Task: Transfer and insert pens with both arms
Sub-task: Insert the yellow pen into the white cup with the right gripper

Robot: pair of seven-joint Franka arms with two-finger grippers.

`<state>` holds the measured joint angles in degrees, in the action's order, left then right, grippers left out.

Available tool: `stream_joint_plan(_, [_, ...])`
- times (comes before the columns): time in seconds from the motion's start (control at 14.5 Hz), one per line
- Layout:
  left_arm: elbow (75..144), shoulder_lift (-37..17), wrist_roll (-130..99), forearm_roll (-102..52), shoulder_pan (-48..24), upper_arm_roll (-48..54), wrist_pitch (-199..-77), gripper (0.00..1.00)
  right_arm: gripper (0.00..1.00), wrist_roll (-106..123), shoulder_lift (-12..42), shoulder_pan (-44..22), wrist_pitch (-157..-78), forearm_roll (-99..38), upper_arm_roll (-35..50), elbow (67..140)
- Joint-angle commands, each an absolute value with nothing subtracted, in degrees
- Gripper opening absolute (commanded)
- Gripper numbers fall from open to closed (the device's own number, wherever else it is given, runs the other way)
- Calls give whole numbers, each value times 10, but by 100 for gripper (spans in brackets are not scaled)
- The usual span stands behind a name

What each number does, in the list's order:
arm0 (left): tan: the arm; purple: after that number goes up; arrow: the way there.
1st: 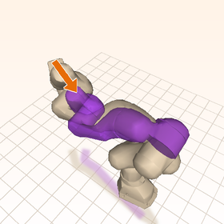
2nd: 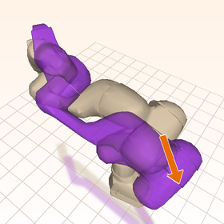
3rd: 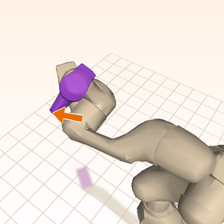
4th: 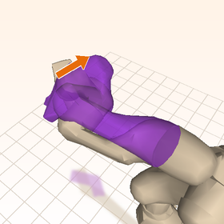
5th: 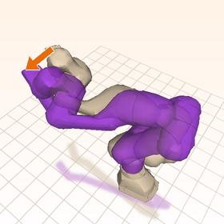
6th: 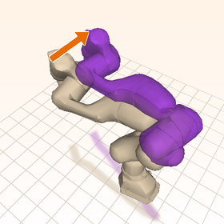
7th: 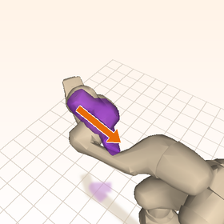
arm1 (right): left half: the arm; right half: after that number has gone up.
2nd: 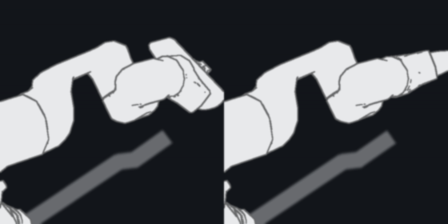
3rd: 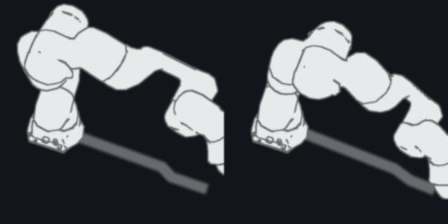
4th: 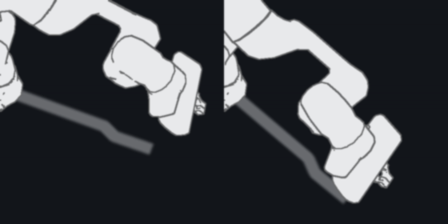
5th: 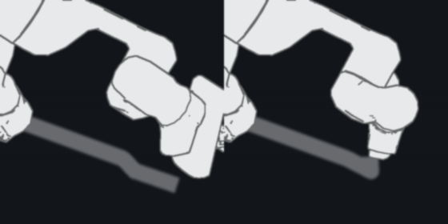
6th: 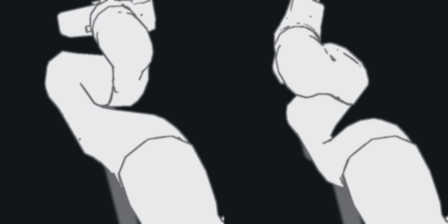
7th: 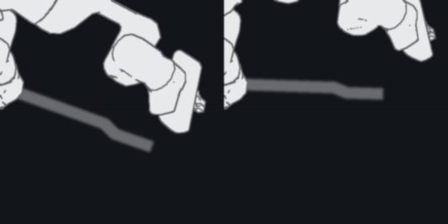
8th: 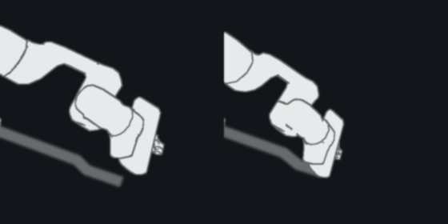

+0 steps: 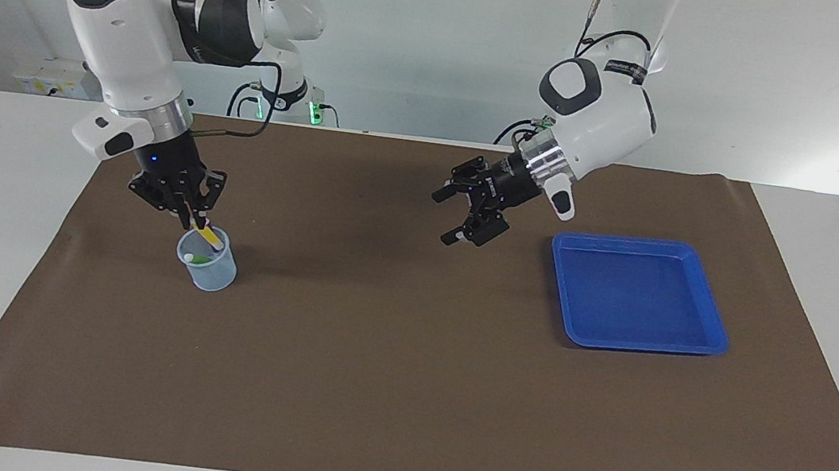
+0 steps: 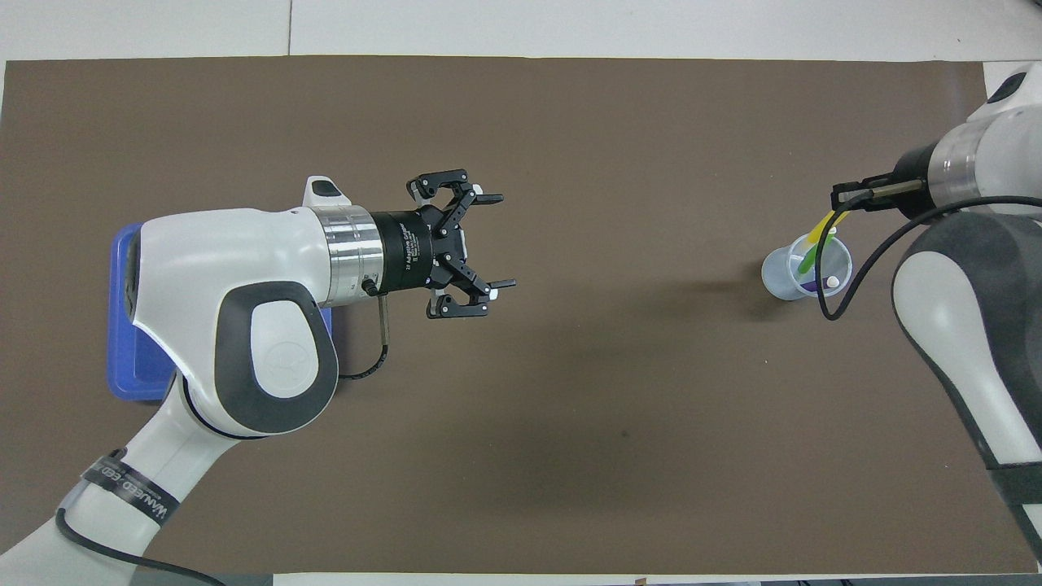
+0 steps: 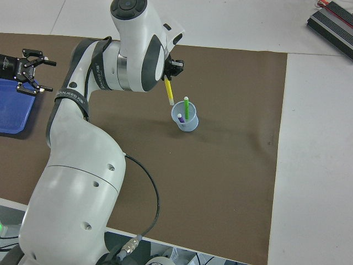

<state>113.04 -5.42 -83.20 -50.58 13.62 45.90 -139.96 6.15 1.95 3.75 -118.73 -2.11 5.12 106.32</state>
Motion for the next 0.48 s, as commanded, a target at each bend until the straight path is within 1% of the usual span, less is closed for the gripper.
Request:
stream_joint_plan(0.0, [1125,-60,-816,-357,149,457,-1351,100,0,79,-17,50,-1236,-9,59,1131])
stream_joint_plan(0.14, [1111,-62,-770,-270,149,457,-1304,100,0,99,-17,64,-1243,-9,59,1147])
stream_joint_plan(0.28, [1090,-67,-679,-240,155,456,-1268,100,0,101,-18,65,-1269,-9,59,1173])
stream_joint_plan(0.41, [1083,-69,-624,-215,171,456,-1259,100,0,99,-16,64,-1308,-9,60,1194])
